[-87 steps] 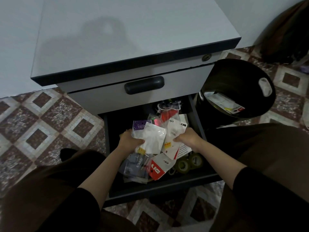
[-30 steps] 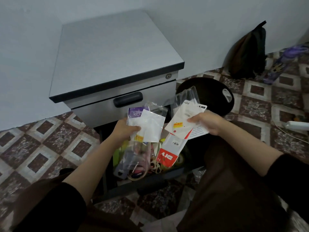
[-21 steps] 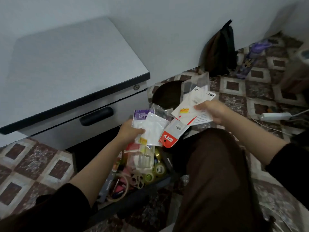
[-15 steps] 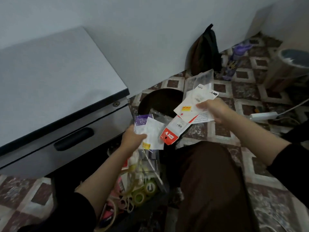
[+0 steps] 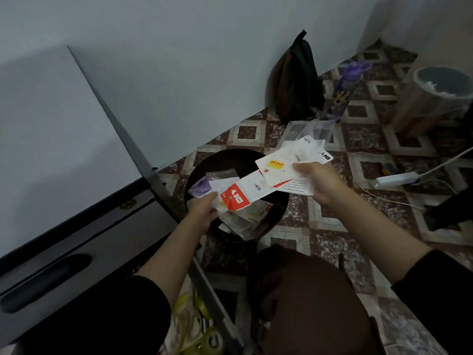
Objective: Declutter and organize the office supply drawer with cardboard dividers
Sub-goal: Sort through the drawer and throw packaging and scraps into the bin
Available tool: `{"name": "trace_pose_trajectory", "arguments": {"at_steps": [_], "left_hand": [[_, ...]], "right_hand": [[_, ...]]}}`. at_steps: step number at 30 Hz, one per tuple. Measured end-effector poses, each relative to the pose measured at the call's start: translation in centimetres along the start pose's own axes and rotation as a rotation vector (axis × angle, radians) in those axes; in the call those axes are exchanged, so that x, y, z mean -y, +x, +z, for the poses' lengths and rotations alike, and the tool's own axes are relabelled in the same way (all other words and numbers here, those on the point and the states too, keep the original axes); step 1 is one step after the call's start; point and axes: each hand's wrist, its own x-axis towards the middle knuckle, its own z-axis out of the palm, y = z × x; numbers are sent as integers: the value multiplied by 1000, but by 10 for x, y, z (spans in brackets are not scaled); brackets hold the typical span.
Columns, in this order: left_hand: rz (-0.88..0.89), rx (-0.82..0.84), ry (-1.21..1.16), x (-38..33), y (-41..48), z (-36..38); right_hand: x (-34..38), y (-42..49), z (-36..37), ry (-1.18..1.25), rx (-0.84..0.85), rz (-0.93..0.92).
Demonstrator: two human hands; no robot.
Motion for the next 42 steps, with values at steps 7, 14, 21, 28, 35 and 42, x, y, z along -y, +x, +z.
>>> {"name": "trace_pose_trajectory", "arguments": {"at_steps": [7, 14, 21, 28, 35, 42], "left_hand": [[-106, 154, 330, 15, 19, -6], [111, -8, 440, 20, 17, -44], [183, 127, 568, 54, 63, -78], [184, 139, 562, 17, -19, -55], [149, 118, 560, 17, -28, -58], [216, 154, 562, 14, -64, -67]], "right_hand": [[-14, 26, 4, -36, 23, 17], [-39, 39, 4, -105, -29, 63], [-51, 49, 32, -251, -43, 9], [-67, 46, 60, -758, 177, -7], [-66, 35, 55, -1004, 292, 119], [-46, 0, 55, -981, 357, 35]]}}
